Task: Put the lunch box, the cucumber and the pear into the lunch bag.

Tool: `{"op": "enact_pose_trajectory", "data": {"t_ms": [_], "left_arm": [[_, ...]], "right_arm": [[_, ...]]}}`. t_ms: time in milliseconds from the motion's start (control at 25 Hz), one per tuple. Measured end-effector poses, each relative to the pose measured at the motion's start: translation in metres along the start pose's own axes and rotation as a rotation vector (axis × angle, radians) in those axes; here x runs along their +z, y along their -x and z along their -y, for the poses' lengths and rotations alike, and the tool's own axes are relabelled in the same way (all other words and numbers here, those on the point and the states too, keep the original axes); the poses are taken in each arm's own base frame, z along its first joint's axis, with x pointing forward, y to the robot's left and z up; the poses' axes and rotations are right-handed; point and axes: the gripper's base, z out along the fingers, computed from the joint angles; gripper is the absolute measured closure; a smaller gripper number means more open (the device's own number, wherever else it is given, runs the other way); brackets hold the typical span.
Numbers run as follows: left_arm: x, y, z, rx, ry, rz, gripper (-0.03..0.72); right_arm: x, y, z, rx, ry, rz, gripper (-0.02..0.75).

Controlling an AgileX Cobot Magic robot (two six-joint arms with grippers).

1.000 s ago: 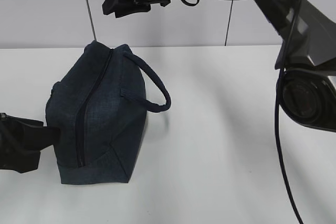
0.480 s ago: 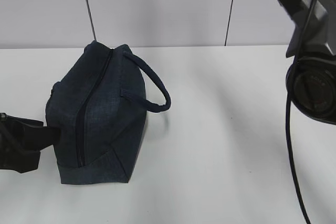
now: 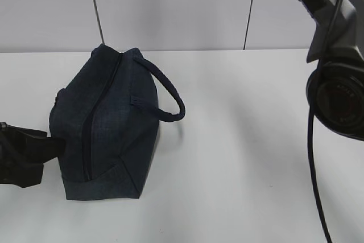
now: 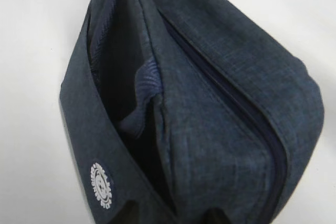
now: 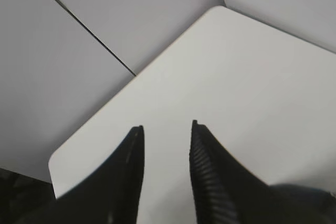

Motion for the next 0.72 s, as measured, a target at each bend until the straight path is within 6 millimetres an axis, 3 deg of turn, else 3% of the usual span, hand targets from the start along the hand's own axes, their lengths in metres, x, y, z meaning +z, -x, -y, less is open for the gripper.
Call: {"op": "enact_pose_trajectory", "data": {"t_ms": [160,720], "left_arm": [[0.0,0.0,0.0,0.0,0.0,0.0,0.447],[0.0,0.0,0.0,0.0,0.0,0.0,0.447]], "right_arm": [[-0.0009,-0.0066,0.0052,0.057,-0.051,-0.073,0.493],[0.0001,-0.0085,0.0081,0.116,-0.109,-0.086,0.493]]}}
